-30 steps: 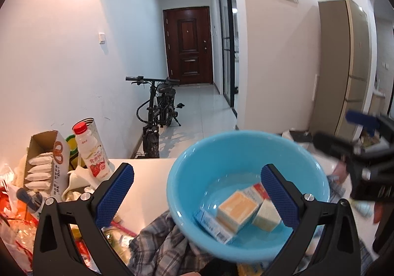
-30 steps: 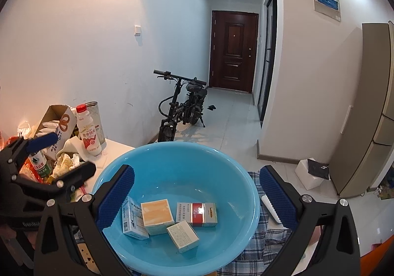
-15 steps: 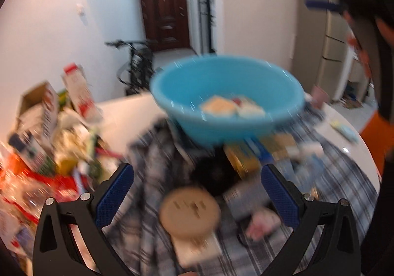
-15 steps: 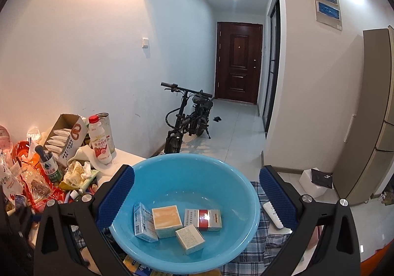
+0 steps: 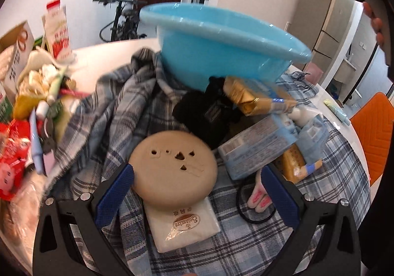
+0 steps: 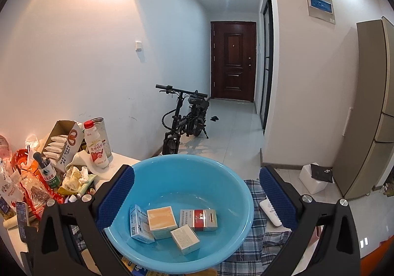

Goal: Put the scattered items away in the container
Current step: 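Withdraw both tools from the basin back toward the pile, then grasp the round tan soap dish with the left tool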

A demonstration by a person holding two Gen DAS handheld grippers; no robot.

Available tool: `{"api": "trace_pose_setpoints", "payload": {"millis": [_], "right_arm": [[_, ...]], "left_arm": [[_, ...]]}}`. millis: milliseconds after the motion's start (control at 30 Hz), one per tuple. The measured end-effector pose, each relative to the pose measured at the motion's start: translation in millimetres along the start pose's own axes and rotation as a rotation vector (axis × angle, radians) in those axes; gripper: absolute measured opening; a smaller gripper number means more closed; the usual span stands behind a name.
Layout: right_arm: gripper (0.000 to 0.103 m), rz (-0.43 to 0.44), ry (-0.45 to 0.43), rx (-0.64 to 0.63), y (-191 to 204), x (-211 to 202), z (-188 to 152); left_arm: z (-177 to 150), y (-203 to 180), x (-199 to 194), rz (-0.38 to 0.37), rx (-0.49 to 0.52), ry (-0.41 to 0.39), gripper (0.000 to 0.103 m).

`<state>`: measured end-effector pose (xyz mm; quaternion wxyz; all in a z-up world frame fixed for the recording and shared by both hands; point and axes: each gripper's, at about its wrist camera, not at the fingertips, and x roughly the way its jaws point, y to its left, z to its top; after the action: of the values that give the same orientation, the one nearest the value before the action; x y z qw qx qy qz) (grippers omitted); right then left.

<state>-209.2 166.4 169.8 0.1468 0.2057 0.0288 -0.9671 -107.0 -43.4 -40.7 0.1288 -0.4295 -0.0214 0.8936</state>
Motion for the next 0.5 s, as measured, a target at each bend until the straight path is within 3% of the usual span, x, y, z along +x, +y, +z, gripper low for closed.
{"api": "trace_pose_setpoints", "payload": {"millis": [300, 500], "right_arm": [[0.103, 0.002, 0.013, -0.011, 4.6, 5.2, -1.8], [0.103, -0.003, 0.014, -0.008, 5.1, 6.1, -1.7]], "left_arm": [[-4.2, -0.8, 12.6, 0.064, 0.025, 0.009, 0.103], [-5.3, 2.9, 20.7, 0.053, 0.003, 0.026, 0.103]]}}
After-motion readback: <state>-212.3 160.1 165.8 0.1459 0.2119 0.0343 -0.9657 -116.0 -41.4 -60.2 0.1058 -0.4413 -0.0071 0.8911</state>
